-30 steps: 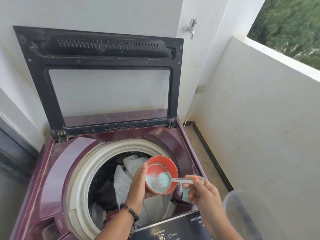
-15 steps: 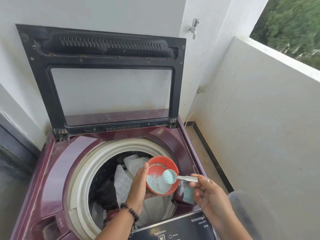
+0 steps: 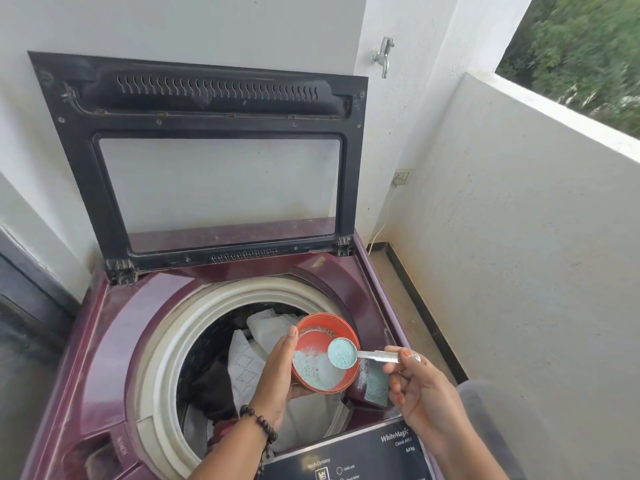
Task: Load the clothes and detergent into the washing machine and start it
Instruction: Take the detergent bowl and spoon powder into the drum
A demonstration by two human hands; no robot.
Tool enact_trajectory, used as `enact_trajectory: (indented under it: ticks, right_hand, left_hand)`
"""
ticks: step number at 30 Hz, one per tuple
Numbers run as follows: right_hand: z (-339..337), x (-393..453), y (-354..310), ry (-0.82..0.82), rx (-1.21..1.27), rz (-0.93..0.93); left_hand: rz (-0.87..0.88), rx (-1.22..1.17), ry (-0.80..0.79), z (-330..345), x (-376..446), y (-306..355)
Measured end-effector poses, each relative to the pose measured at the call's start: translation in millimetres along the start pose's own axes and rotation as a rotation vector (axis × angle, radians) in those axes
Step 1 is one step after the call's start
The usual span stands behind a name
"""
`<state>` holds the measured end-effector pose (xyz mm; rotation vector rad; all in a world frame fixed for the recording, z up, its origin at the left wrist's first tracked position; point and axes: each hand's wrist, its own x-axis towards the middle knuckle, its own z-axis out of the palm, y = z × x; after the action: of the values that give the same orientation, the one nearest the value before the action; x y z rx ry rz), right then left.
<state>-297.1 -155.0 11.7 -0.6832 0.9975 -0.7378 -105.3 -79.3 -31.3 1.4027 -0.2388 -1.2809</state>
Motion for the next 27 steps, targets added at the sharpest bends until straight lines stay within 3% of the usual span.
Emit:
enact_trajectory:
  ticks: [10, 13, 17, 21, 27]
  right_hand:
    - [-1, -3, 3, 0.005, 0.095, -0.076]
    - [-5, -4, 1, 0.085, 0.2, -0.126]
    - [-21, -10, 1, 0.256, 0.159, -0.275]
    - [-33, -17, 5, 0.325, -0.033, -0.401]
    - [-34, -20, 32, 0.244, -0.603, -0.668]
  left_hand:
    - [-0.027, -0.048, -0.061, 0, -1, 2]
    - [-0.027, -0.034, -0.047, 0, -1, 1]
    - [-0.027, 0.038, 0.04, -2, 2, -1]
    - [-0.037, 0.053, 0.04, -1, 3, -1]
    - [-0.027, 0.099, 0.041, 1, 2, -2]
